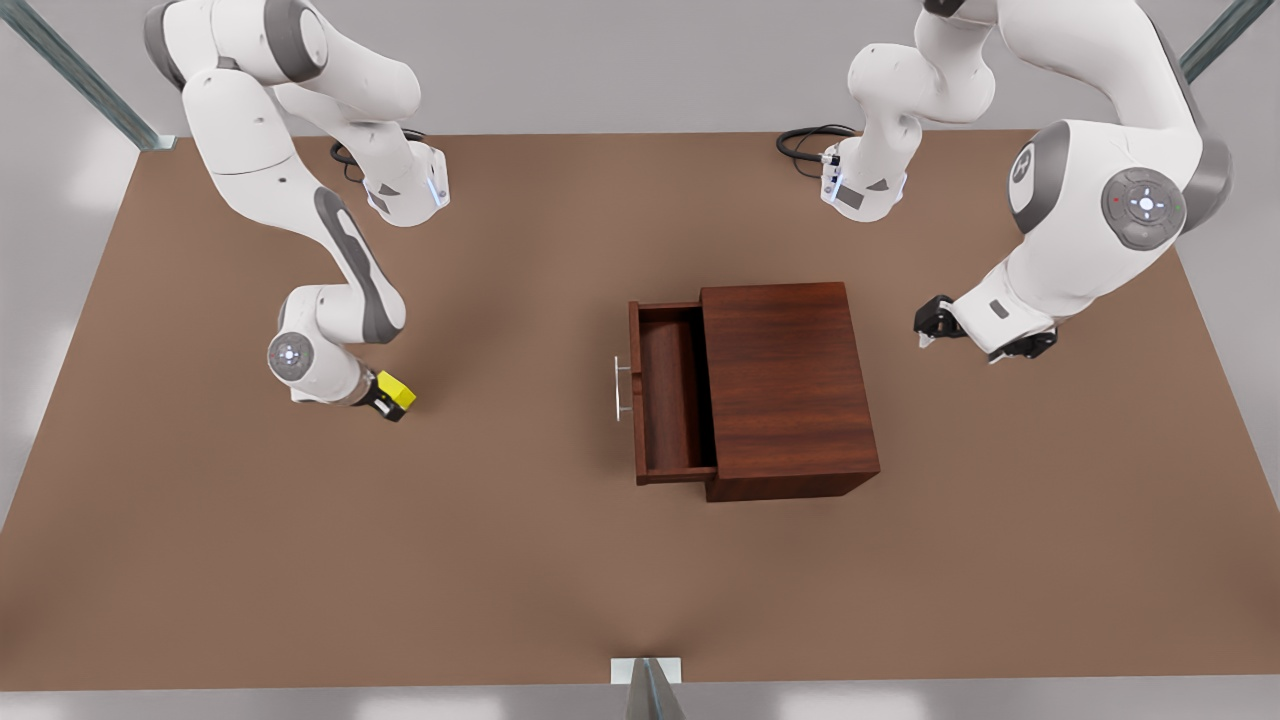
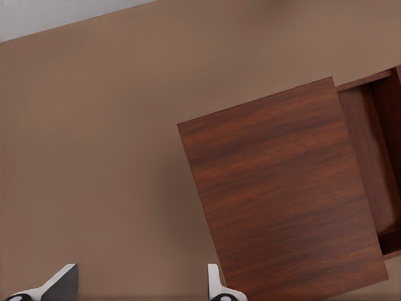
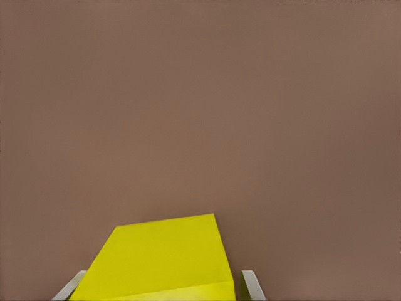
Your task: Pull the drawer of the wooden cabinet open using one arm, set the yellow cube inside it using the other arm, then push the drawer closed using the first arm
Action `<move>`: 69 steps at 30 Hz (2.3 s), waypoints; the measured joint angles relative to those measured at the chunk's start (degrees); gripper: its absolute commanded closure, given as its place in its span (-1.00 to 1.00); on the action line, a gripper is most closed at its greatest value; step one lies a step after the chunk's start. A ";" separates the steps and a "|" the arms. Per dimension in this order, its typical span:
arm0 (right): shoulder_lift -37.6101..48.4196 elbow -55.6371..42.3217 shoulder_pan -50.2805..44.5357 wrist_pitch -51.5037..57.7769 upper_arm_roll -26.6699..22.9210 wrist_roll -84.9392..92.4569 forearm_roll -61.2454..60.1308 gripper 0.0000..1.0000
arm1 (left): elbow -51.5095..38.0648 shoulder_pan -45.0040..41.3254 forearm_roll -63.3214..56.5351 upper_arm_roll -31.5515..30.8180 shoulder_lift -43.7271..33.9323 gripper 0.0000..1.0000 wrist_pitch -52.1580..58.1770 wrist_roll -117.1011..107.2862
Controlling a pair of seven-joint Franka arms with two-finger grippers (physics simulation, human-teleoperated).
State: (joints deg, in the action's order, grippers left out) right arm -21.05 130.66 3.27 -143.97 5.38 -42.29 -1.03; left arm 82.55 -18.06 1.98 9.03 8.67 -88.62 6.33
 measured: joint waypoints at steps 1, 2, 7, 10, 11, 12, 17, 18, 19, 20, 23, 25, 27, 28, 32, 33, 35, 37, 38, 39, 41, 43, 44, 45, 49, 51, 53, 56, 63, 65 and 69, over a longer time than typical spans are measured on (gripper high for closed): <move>0.05 0.02 0.22 -0.12 0.12 0.01 0.01 -0.69 | 0.02 -0.04 0.00 0.00 0.00 -1.00 0.00 0.15; 0.06 -0.01 0.33 -0.23 0.22 0.03 0.01 -0.66 | 0.01 -0.06 0.00 0.00 0.01 -1.00 0.00 0.29; -0.17 0.03 0.32 -0.61 0.94 0.13 -0.08 -0.45 | 0.01 0.00 0.07 0.00 0.01 -1.00 0.01 0.86; -0.10 0.02 0.34 -0.73 1.07 0.31 -0.22 -0.39 | 0.01 0.06 0.17 0.00 0.01 -1.00 0.01 1.13; 0.14 0.01 0.36 -0.71 1.06 0.37 -0.25 -0.39 | 0.01 0.06 0.19 0.00 0.01 -1.00 0.01 1.21; 0.68 -0.01 0.40 -0.66 1.05 0.43 -0.30 -0.38 | 0.01 0.05 0.23 0.00 0.01 -1.00 0.01 1.29; 5.38 -2.02 0.31 2.39 1.54 0.65 -0.67 -0.35 | -0.02 0.04 0.31 0.00 0.01 -1.00 0.01 1.63; 6.29 -3.11 0.21 3.78 1.95 0.63 -0.77 -0.35 | -0.03 0.04 0.33 0.00 0.01 -1.00 0.01 1.68; 6.83 -4.44 0.14 5.30 2.58 0.53 -0.86 -0.35 | -0.06 0.05 0.36 0.00 0.01 -1.00 0.01 1.74; 7.18 -6.18 0.19 7.05 3.61 0.33 -1.08 -0.35 | -0.07 0.07 0.37 0.00 0.01 -1.00 0.01 1.79; 7.31 -12.72 -0.16 12.82 7.32 -0.89 -2.66 -0.35 | -0.08 0.05 0.35 0.00 0.01 -1.00 0.01 1.92; 6.84 -17.99 -1.95 17.11 8.31 -2.30 -3.33 -0.35 | -0.07 0.04 0.34 0.00 0.01 -1.00 0.01 1.99; 5.74 -24.02 -4.57 21.57 8.58 -4.17 -3.71 -0.35 | -0.08 0.04 0.34 0.00 0.01 -1.00 0.01 2.05; 4.87 -27.15 -5.90 23.68 8.62 -5.24 -3.83 -0.35 | -0.08 0.04 0.36 0.00 0.01 -1.00 0.01 2.08; 0.03 -39.03 -11.50 31.01 8.66 -10.19 -4.07 -0.34 | -0.08 0.04 0.40 0.00 0.01 -1.00 0.01 2.16; -1.30 -41.53 -13.29 32.49 8.66 -11.60 -4.13 -0.34 | -0.08 0.04 0.40 0.00 0.01 -1.00 0.01 2.18; -4.09 -46.38 -16.59 35.31 8.67 -14.55 -4.10 -0.34 | -0.08 0.04 0.41 0.00 0.01 -1.00 0.01 2.21; -7.09 -51.87 -19.51 38.21 8.66 -17.59 -4.00 -0.34 | -0.08 0.04 0.42 0.00 0.01 -1.00 0.01 2.24; -8.66 -54.91 -21.14 39.61 8.66 -19.17 -3.96 -0.34 | -0.08 0.04 0.42 0.00 0.01 -1.00 0.01 2.25; -10.02 -57.31 -22.66 40.80 8.67 -20.75 -3.93 -0.34 | -0.08 0.04 0.42 0.00 0.01 -1.00 0.01 2.26; -12.03 -60.91 -25.32 42.76 8.65 -23.86 -3.88 -0.34 | -0.09 0.04 0.42 0.01 0.01 -1.00 0.01 2.29; -13.68 -63.26 -28.76 44.24 8.52 -26.98 -3.81 -0.34 | -0.12 0.03 0.43 0.06 0.01 -1.00 0.01 2.31; -14.62 -64.21 -30.36 44.76 8.31 -28.51 -3.78 -0.34 | -0.13 0.06 0.43 0.06 0.01 -1.00 0.01 2.32; -15.78 -65.54 -31.88 45.20 8.13 -30.05 -3.74 -0.34 | -0.14 0.07 0.43 0.03 0.01 -1.00 0.01 2.33; -19.51 -69.99 -36.96 46.17 6.37 -35.87 -3.55 -0.34 | -0.16 0.03 0.38 0.00 0.02 -1.00 0.01 2.36; -20.57 -71.41 -37.77 46.41 6.23 -38.45 -3.48 -0.34 | -0.17 0.03 0.32 0.00 0.01 -1.00 0.01 2.37; -21.86 -72.98 -40.17 46.46 3.95 -40.86 -3.41 -0.34 | -0.17 0.04 0.25 0.00 0.01 -1.00 0.01 2.38; -24.01 -74.72 -43.24 45.25 2.21 -43.99 -3.33 -0.33 | -0.17 0.05 0.19 0.00 0.08 -1.00 0.01 2.40; -25.78 -76.38 -44.57 43.38 1.41 -49.33 -3.14 -0.35 | -1.03 -0.13 -0.04 0.00 0.44 -1.00 0.07 2.41; -25.74 -76.39 -44.57 43.15 1.45 -50.52 -3.12 -0.35 | -1.04 -0.11 -0.07 0.00 0.45 -1.00 0.08 2.41; -25.72 -76.40 -44.58 43.00 1.39 -52.57 -3.11 -1.00 | -2.88 -0.11 -0.12 -0.21 1.48 -1.00 0.25 2.38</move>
State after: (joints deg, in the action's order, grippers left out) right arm -46.77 54.26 -41.31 -100.97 6.77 -94.87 -4.14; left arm 79.67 -18.17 1.86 8.82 10.15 -88.38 8.71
